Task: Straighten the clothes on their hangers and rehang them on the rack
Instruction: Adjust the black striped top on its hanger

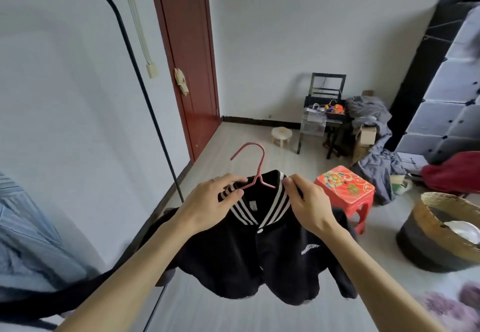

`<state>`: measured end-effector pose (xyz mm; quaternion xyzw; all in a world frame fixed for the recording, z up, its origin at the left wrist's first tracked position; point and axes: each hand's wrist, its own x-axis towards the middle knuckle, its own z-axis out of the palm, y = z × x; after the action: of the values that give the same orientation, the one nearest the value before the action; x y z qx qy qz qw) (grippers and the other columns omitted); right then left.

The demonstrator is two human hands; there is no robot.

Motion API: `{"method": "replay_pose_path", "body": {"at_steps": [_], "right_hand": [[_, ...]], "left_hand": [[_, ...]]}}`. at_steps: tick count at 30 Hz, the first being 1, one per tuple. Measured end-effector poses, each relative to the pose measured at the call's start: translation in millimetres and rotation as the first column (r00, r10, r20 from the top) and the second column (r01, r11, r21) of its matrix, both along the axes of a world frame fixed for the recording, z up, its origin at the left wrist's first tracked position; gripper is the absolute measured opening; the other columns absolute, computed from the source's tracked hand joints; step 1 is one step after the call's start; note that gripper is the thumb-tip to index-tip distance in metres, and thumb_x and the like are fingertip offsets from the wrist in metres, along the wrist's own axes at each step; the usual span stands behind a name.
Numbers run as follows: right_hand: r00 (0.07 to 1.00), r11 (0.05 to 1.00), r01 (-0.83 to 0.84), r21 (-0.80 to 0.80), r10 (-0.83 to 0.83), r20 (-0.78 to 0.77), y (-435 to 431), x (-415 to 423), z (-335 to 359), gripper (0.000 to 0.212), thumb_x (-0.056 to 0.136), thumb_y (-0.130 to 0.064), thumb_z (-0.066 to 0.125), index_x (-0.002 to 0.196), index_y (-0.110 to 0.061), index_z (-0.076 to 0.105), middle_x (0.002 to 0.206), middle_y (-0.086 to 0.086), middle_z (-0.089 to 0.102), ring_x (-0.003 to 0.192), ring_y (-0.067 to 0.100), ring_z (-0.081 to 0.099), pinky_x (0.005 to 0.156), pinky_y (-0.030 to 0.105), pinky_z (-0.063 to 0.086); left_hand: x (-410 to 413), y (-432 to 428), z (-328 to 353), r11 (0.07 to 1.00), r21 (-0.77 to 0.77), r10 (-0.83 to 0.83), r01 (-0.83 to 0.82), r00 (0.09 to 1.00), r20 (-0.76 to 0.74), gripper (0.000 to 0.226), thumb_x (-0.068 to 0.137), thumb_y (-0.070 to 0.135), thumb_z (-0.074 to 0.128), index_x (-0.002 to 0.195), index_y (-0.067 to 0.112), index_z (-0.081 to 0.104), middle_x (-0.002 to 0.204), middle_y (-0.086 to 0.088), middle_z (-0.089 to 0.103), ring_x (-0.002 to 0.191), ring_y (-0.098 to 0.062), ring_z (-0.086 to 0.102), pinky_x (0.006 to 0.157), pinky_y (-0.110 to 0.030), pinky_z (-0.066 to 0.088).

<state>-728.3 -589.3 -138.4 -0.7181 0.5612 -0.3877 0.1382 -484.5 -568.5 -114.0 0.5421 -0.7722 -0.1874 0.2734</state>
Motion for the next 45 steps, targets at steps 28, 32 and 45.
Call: {"method": "replay_pose_path", "body": {"at_steps": [28,32,45], "right_hand": [[0.964,0.974,-0.214,0.076,0.198,0.179,-16,-7,-16,0.012,0.097,-0.030,0.057,0.088,-0.024,0.061,0.066,-0.009,0.059,0.060,0.010,0.054,0.059,0.023,0.044],[0.977,0.972,-0.193,0.131,0.179,0.113,-19,-10,-21,0.014,0.096,-0.035,0.056,0.082,-0.032,0.057,0.065,-0.005,0.060,0.061,0.015,0.056,0.060,0.034,0.048],[0.977,0.984,-0.177,0.004,0.175,0.125,-12,29,-17,0.023,0.096,-0.037,0.055,0.090,-0.024,0.073,0.081,-0.011,0.071,0.074,0.006,0.065,0.070,0.029,0.054]], "left_hand": [[-5,-12,13,0.996,0.059,0.060,-0.067,0.991,0.118,0.021,0.101,0.037,0.046,0.099,0.025,0.062,0.091,0.009,0.061,0.074,-0.003,0.053,0.068,-0.026,0.044],[8,-2,-3,0.989,0.102,0.097,-0.112,0.986,0.137,0.021,0.100,0.040,0.046,0.104,0.028,0.063,0.095,0.013,0.058,0.087,-0.006,0.057,0.081,-0.033,0.050],[-20,-1,-21,0.993,0.092,0.062,-0.072,0.993,0.105,0.021,0.099,0.034,0.048,0.099,0.019,0.063,0.096,0.009,0.060,0.086,-0.010,0.057,0.076,-0.030,0.045]]}}
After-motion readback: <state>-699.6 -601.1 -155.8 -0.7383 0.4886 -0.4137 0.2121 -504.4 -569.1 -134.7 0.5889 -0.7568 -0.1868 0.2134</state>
